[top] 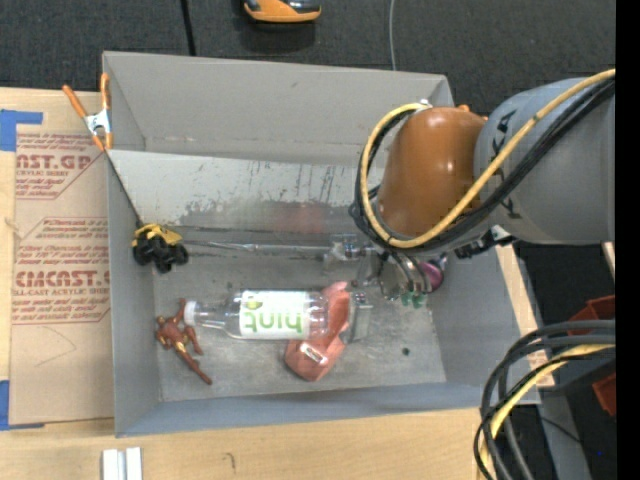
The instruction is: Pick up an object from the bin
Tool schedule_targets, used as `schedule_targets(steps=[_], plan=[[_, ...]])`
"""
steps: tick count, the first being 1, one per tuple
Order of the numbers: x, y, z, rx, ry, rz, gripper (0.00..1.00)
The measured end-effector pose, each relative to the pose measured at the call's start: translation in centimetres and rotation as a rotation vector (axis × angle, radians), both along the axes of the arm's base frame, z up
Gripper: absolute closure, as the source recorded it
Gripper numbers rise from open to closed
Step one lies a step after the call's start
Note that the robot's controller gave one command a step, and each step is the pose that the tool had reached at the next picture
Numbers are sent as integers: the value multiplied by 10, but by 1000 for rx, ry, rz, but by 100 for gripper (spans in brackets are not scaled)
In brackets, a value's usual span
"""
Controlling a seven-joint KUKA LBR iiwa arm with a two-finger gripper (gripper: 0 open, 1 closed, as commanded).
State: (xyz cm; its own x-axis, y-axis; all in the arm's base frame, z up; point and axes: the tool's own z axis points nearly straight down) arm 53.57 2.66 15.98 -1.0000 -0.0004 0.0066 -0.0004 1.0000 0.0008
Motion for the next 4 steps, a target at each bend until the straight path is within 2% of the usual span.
schedule_targets(steps=[1,2,3,4], plan=[[2,0,4,0,-7,-1,0],[14,10,-43,-1,-14,64,0],[0,22,-77,1,-8,259,0],[-15,19,-80,-5,-32,215,100]])
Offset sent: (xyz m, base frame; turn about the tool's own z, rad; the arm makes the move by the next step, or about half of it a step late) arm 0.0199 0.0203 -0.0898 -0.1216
